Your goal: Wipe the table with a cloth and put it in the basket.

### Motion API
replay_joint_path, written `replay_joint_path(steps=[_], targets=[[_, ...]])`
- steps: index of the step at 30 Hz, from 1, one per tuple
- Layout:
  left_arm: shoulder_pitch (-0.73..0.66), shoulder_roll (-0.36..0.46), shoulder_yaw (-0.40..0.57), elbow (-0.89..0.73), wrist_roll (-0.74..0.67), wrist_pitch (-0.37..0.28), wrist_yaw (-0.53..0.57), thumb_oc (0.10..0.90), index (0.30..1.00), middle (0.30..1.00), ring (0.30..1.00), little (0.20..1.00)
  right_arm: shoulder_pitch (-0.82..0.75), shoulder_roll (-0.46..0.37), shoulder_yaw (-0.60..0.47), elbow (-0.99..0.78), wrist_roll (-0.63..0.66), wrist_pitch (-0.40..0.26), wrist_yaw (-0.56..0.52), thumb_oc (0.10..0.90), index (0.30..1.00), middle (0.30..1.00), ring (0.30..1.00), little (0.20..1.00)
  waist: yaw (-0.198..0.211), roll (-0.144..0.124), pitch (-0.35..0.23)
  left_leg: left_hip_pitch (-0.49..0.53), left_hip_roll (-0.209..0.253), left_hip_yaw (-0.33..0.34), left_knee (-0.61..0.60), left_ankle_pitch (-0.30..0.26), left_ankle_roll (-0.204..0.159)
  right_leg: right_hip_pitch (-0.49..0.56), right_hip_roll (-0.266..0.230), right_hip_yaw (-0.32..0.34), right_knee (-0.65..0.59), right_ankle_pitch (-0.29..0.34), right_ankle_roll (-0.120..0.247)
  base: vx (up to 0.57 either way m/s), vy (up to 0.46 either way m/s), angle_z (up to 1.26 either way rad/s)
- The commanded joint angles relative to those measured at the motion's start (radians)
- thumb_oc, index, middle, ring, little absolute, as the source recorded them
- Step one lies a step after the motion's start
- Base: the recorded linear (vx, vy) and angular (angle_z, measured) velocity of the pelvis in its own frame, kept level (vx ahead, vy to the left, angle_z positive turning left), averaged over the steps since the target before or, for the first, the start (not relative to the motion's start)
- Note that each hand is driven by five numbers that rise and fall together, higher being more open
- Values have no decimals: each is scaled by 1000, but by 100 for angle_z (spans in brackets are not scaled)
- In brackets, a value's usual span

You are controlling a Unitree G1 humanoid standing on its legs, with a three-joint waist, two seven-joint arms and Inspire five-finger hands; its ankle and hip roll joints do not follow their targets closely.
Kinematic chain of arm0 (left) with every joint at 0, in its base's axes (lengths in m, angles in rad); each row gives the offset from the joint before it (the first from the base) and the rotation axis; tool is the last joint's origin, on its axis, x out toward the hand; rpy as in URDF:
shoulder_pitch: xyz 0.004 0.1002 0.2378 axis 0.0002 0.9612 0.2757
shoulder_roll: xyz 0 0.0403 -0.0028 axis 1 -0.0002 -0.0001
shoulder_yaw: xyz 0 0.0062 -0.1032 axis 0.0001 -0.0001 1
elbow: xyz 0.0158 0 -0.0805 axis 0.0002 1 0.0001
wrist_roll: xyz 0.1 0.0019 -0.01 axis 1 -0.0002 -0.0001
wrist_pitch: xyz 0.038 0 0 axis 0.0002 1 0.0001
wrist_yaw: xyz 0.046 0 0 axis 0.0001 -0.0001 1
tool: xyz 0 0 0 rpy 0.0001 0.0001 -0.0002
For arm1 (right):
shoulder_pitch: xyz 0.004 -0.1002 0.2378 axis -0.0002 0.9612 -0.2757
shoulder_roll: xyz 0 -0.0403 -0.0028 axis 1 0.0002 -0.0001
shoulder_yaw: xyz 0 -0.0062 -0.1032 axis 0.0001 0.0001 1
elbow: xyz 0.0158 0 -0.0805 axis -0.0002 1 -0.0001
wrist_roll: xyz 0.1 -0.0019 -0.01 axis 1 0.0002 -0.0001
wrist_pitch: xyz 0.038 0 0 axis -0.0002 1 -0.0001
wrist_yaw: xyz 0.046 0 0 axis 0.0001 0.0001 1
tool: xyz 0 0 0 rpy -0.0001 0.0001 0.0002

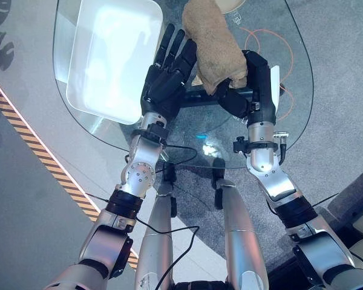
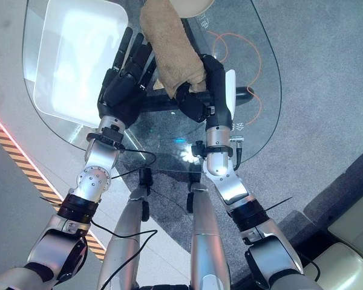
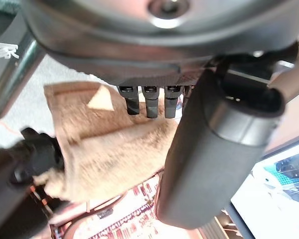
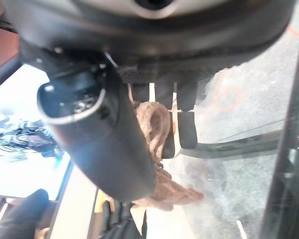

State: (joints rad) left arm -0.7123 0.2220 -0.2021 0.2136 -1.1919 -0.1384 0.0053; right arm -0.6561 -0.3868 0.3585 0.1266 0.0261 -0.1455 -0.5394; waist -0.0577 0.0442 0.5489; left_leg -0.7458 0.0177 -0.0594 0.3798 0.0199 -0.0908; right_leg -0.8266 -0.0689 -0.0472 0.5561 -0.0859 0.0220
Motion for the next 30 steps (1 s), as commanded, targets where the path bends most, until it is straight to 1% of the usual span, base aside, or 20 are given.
replay_joint_path(steps=[1,4,9,13,21,30], targets=[[-88,8,19,-97,67,-40,4,800,900,900,900,900,-139,35,-26,-272,-66,-167,2,100,300,300,300,200,0,-24,-29,22,-63,100,34,-57,70,63,83,1,-43,-19,2,0,0,0],[-88,11,18,-91,72,-40,13,800,900,900,900,900,-143,34,-25,-278,-58,-162,11,100,300,300,300,200,0,-25,-29,24,-64,99,31,-56,70,65,85,2,-46,-19,3,0,0,0],[-93,17,14,-86,139,-56,18,800,900,900,900,900,-147,32,-17,-273,-42,-147,31,100,300,300,300,200,0,-23,-29,26,-64,100,29,-55,70,67,86,1,-47,-19,1,0,0,0],[-94,22,10,-97,152,-64,8,800,900,900,900,900,-143,33,-14,-275,-37,-140,43,100,300,300,300,200,1,-24,-29,28,-64,100,27,-55,69,69,85,-1,-49,-19,2,0,0,0],[-100,16,16,-108,110,-97,-59,800,900,900,900,900,-140,41,-5,-253,-38,-117,64,100,300,300,300,200,2,-24,-29,25,-63,101,32,-57,69,65,85,0,-44,-20,1,0,0,0],[-99,19,38,-120,74,-154,-57,800,900,900,900,900,-131,37,1,-242,-36,-108,78,100,300,300,300,200,3,-24,-29,26,-65,97,32,-58,68,63,86,0,-39,-23,-1,0,0,0]])
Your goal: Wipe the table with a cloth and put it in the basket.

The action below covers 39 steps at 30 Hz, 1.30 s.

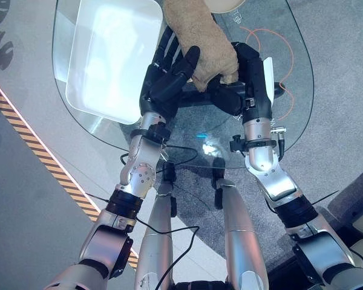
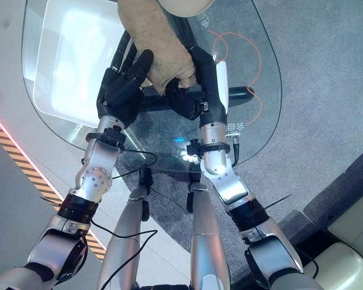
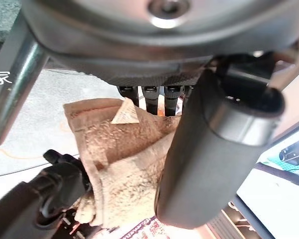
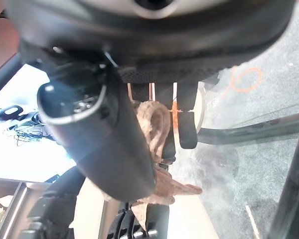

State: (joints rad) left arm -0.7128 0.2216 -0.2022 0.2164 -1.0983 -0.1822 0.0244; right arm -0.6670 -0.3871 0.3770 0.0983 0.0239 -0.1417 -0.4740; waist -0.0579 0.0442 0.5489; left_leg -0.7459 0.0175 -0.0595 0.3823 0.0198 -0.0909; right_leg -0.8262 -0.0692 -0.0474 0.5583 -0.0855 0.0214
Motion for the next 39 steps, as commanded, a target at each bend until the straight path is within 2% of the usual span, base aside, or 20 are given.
replay_joint_path(steps=[1,14,23,24,25,27,39], targets=[[-100,21,42,-123,-21,-115,-72,800,900,900,900,900,-121,37,-16,-213,-32,-114,24,100,300,300,300,200,4,-24,-29,26,-65,97,29,-58,68,63,87,1,-41,-24,0,0,0,0],[-128,24,57,-111,-1,-168,-31,800,900,900,900,900,-142,19,-8,-208,-10,-127,79,100,300,300,300,200,4,-24,-29,21,-65,95,31,-56,63,60,84,0,-42,-26,0,0,0,0],[-140,27,57,-111,24,-168,-9,800,900,900,900,900,-149,21,-2,-209,-4,-128,127,100,300,300,300,200,4,-24,-29,23,-66,94,27,-55,63,63,82,-1,-50,-24,1,0,0,0],[-141,27,57,-109,27,-171,-12,687,804,804,804,787,-153,19,0,-210,-3,-127,136,100,300,300,300,200,4,-24,-29,24,-65,94,26,-56,62,64,81,-1,-51,-23,1,0,0,0],[-142,26,56,-107,29,-172,-14,652,773,773,773,752,-154,20,2,-210,-2,-127,141,100,300,300,300,200,4,-24,-29,24,-66,94,26,-56,61,64,81,-1,-52,-24,2,0,0,0],[-141,26,56,-104,43,-175,-20,100,300,300,300,200,-157,19,2,-211,-2,-125,151,100,300,300,300,200,4,-25,-29,26,-66,94,24,-56,62,66,81,-2,-54,-23,2,0,0,0],[-146,36,50,-98,77,-175,-20,100,300,300,300,200,-166,17,11,-212,-5,-127,169,100,300,300,300,200,7,-26,-29,28,-68,93,20,-53,62,69,80,-4,-63,-18,4,0,0,0]])
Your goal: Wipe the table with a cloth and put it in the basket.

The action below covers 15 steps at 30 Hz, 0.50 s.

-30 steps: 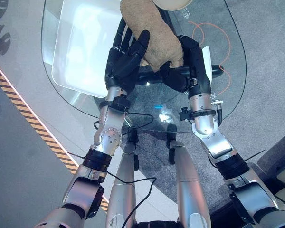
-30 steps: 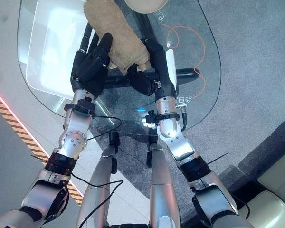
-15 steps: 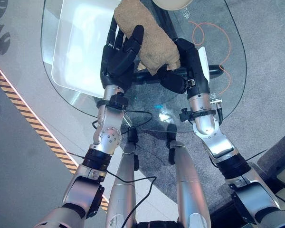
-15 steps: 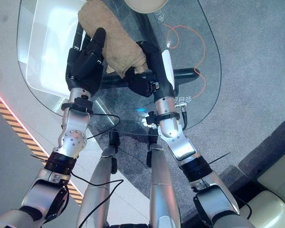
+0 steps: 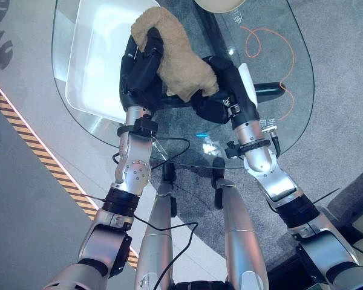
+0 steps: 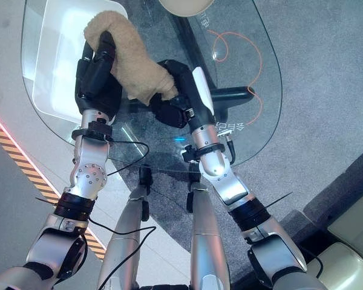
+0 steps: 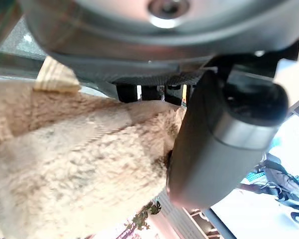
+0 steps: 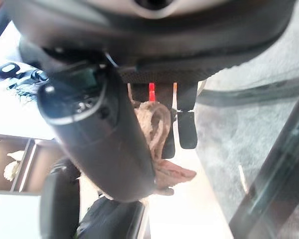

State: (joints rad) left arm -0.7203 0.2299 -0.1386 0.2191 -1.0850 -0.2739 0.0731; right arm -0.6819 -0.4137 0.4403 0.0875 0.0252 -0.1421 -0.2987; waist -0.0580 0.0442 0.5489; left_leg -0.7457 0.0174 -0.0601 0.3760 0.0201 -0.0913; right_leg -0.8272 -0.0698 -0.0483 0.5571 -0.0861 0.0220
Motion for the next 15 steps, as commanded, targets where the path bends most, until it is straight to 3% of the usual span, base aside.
replay_joint_path(steps=[1,11,12,14,15], targets=[[-141,30,-14,-103,64,-82,-65,100,300,300,300,200,-151,44,-52,-201,-8,-127,-5,100,300,300,300,200,7,-25,-29,28,-68,93,25,-53,63,70,81,-3,-62,-17,3,0,0,0],[-148,31,-13,-96,71,-90,-59,100,300,300,300,200,-162,44,-52,-197,-1,-126,-9,100,300,300,300,200,8,-26,-29,31,-68,93,20,-52,62,74,80,-4,-70,-15,5,0,0,0],[-148,31,-12,-95,70,-92,-60,100,300,300,300,200,-163,44,-51,-194,3,-129,-10,160,352,352,352,260,8,-25,-29,31,-68,93,19,-52,62,73,80,-4,-70,-14,5,0,0,0],[-152,31,-13,-93,73,-98,-58,100,300,300,300,200,-165,47,-51,-192,4,-131,-18,800,900,900,900,900,8,-25,-29,29,-68,93,22,-53,61,71,79,-4,-69,-14,6,0,0,0],[-154,30,-14,-93,74,-100,-57,100,300,300,300,200,-165,48,-51,-193,4,-129,-20,800,900,900,900,900,8,-25,-29,30,-68,94,21,-53,61,72,79,-4,-69,-14,6,0,0,0]])
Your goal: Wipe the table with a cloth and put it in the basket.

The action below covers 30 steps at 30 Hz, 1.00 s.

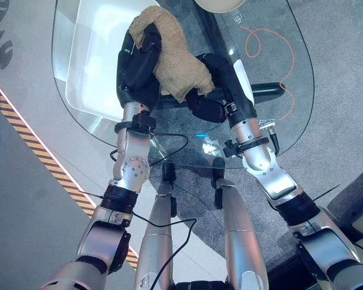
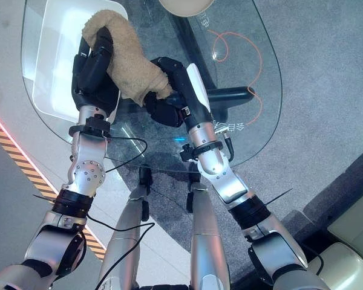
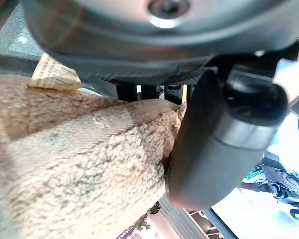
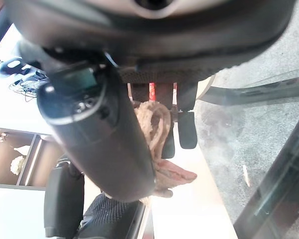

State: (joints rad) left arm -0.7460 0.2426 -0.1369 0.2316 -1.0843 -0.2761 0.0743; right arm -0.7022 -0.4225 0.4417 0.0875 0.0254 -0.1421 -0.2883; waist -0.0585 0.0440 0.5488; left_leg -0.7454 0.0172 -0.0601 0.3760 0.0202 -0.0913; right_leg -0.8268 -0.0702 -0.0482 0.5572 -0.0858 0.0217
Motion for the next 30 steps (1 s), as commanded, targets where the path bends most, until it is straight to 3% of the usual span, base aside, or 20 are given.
replay_joint_path(steps=[1,8,19,30], targets=[[-129,17,-16,-105,73,-99,-58,100,300,300,300,200,-145,57,-52,-193,3,-128,-31,800,900,900,900,900,9,-25,-29,29,-68,94,21,-53,61,72,79,-5,-70,-15,6,0,0,0],[-130,17,-8,-106,73,-133,-49,100,300,300,300,200,-141,58,-60,-193,11,-132,-25,800,900,900,900,900,8,-26,-29,30,-68,93,21,-53,61,72,80,-4,-70,-15,6,0,0,0],[-130,-1,27,-112,88,-283,27,100,300,300,300,200,-141,68,-65,-183,8,-133,-38,800,900,900,900,900,13,-30,-29,31,-71,86,24,-55,59,77,78,-7,-71,-19,4,0,0,0],[-137,-11,45,-136,143,-328,92,100,300,300,300,200,-144,79,-72,-180,-1,-125,-40,800,900,900,900,900,16,-32,-29,27,-71,84,26,-57,57,73,78,-9,-69,-22,2,0,0,0]])
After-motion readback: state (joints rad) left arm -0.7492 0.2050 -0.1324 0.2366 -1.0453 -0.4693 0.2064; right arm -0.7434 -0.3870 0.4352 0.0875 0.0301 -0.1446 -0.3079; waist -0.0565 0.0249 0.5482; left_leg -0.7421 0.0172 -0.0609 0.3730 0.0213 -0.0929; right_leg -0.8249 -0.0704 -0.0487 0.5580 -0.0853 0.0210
